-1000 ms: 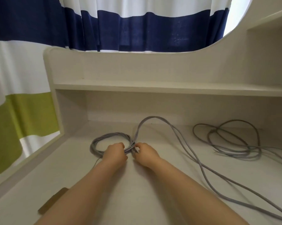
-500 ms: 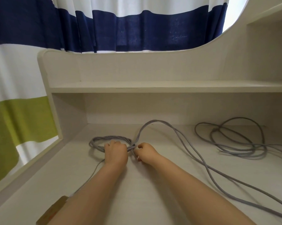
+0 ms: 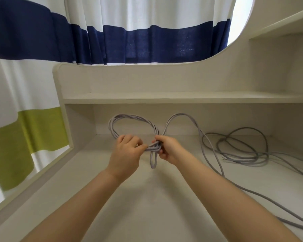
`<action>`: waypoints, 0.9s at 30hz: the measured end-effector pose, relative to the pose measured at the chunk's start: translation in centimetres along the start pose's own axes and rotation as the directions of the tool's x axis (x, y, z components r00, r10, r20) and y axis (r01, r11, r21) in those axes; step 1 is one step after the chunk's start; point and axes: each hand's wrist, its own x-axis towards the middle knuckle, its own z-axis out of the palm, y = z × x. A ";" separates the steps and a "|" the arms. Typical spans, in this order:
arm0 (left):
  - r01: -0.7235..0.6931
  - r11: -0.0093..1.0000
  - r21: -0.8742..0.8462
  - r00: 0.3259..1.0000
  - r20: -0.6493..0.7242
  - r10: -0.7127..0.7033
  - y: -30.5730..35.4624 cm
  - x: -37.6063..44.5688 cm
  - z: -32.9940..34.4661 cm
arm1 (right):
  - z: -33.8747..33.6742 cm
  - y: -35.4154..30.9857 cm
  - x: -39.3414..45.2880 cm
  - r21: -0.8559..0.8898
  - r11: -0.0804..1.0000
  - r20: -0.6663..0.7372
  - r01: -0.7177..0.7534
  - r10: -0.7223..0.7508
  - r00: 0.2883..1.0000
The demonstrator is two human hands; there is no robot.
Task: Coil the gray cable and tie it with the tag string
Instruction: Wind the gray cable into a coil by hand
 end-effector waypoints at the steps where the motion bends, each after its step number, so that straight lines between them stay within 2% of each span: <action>1: 0.002 1.000 -0.019 1.000 0.004 -0.002 0.1 -0.3 -0.6 | -0.1 -0.2 -0.6 0.026 1.000 0.018 -0.003 0.002 1.000; 3: 0.087 0.989 -0.116 0.992 0.096 -0.076 0.6 -0.7 -2.0 | -0.2 -0.5 -2.2 0.076 0.997 0.049 -0.003 -0.001 0.999; 5: 0.293 0.919 -0.263 0.937 0.272 -0.221 1.4 -0.7 -3.3 | -0.2 -0.6 -3.6 0.107 0.994 0.086 0.000 -0.009 0.996; 8: 0.603 0.666 -0.439 0.772 0.532 -0.349 2.7 0.0 -4.7 | -0.1 -0.6 -5.8 0.102 0.995 0.126 0.010 -0.023 0.992; 10: 0.666 0.560 -0.492 0.729 0.589 -0.349 3.8 0.4 -5.5 | -0.1 -0.6 -7.1 0.118 0.993 0.118 0.021 -0.035 0.992; 11: 0.667 0.559 -0.493 0.727 0.593 -0.346 4.4 0.7 -5.9 | -0.1 -0.6 -7.7 0.133 0.991 0.114 0.027 -0.042 0.993; 12: 0.652 0.599 -0.464 0.732 0.592 -0.338 5.0 0.9 -6.2 | -0.2 -0.5 -8.2 0.152 0.988 0.112 0.032 -0.049 0.992; 15: 0.517 0.829 -0.212 0.763 0.553 -0.334 6.4 1.5 -6.5 | -0.3 -0.6 -9.4 0.222 0.974 0.099 0.048 -0.071 0.993; 16: 0.476 0.870 -0.129 0.778 0.523 -0.348 6.8 1.7 -6.4 | -0.3 -0.6 -9.7 0.246 0.968 0.089 0.049 -0.073 0.993; 18: 0.417 0.908 -0.041 0.822 0.444 -0.357 7.6 2.0 -6.3 | -0.6 -0.7 -10.2 0.299 0.953 0.074 0.046 -0.071 0.995; 20: 0.365 0.930 -0.047 0.870 0.374 -0.322 8.2 2.3 -6.4 | -1.1 -1.0 -10.9 0.313 0.948 0.066 0.053 -0.077 0.995; 22: 0.340 0.931 -0.132 0.901 0.330 -0.282 8.2 2.4 -6.6 | -2.1 -1.6 -11.8 0.201 0.976 0.055 0.088 -0.101 0.993; 24: 0.349 0.901 -0.258 0.910 0.323 -0.260 8.0 2.6 -7.2 | -3.4 -2.3 -12.8 -0.091 0.986 0.059 0.137 -0.132 0.989; 25: 0.377 0.867 -0.326 0.902 0.340 -0.265 7.8 2.8 -7.6 | -4.0 -2.8 -13.3 -0.281 0.943 0.056 0.176 -0.167 0.984; 27: 0.442 0.780 -0.444 0.874 0.410 -0.262 7.2 3.2 -8.4 | -5.0 -3.5 -13.9 -0.598 0.746 0.020 0.292 -0.351 0.936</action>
